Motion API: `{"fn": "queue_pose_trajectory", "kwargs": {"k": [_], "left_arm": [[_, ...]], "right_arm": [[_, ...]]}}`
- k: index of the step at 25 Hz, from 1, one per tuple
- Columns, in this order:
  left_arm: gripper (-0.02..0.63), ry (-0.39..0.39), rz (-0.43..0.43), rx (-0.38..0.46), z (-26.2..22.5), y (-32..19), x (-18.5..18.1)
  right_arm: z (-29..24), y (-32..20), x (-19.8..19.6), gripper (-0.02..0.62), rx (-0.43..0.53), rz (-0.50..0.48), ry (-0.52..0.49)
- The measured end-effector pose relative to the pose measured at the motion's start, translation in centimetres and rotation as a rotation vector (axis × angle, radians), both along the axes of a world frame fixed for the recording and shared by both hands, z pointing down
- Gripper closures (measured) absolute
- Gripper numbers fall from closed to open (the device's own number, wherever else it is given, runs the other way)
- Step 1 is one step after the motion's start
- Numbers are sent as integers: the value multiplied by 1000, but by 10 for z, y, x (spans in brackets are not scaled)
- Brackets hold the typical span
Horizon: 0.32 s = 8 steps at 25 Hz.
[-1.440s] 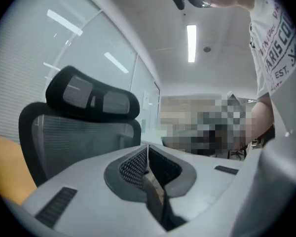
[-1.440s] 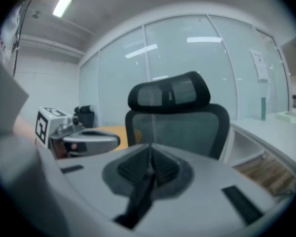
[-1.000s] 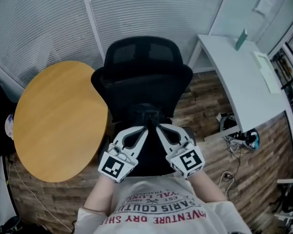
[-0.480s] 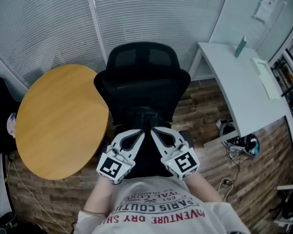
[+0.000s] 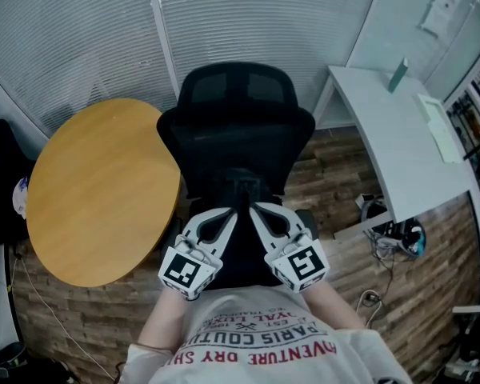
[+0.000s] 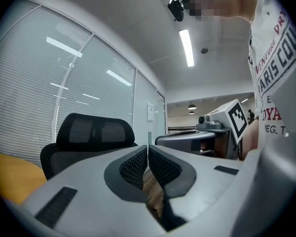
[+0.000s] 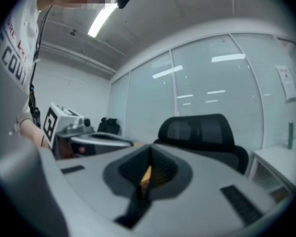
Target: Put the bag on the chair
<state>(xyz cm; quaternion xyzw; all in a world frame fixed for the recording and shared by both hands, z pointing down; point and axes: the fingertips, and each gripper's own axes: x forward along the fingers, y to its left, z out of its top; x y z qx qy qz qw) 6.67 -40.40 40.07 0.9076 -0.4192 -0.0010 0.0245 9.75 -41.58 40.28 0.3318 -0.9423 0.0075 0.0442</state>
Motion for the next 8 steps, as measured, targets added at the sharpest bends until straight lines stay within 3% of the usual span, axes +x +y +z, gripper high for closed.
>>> {"fn": "queue_pose_trajectory", "kwargs": {"k": [8], "left_arm": [[571,-31,8,3,0,3,7]], "right_arm": [[-2,2,6,568,3,26,-7]]}}
